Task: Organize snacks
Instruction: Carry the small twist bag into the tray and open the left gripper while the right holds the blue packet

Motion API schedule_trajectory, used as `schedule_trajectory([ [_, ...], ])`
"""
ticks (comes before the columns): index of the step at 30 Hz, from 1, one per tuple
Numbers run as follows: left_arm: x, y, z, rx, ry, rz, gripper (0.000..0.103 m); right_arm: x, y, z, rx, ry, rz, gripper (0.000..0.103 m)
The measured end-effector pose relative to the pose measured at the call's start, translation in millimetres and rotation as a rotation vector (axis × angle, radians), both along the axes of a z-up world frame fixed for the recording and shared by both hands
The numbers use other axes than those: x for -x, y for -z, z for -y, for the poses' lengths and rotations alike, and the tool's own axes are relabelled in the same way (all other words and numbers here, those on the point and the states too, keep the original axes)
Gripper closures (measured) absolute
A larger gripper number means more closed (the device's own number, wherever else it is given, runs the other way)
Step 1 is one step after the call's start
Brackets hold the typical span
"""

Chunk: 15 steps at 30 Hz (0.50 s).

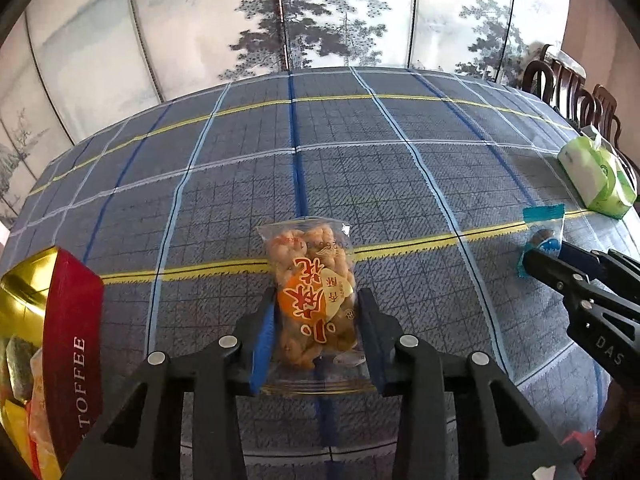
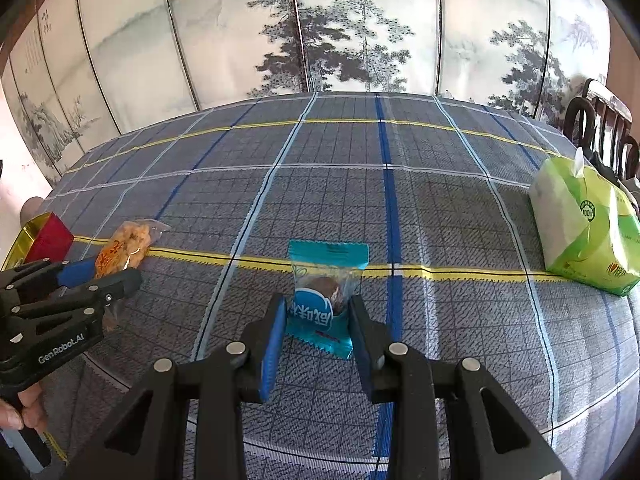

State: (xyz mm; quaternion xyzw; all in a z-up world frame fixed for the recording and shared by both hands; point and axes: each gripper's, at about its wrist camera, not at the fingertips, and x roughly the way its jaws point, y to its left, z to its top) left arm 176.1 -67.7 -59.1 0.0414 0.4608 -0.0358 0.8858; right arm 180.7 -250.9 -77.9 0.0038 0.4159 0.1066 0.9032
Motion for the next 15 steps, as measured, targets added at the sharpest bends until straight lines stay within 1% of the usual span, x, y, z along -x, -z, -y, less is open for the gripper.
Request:
schedule_trajectory([
  [11, 22, -15, -7, -0.008, -0.013, 0.0, 0.068, 1, -1, -6, 0.029, 0.002, 0.002, 0.071],
  [15, 40, -27, -13, 0.015, -0.025, -0.004, 0.068, 1, -1, -7, 0.036, 0.002, 0.003, 0.071],
])
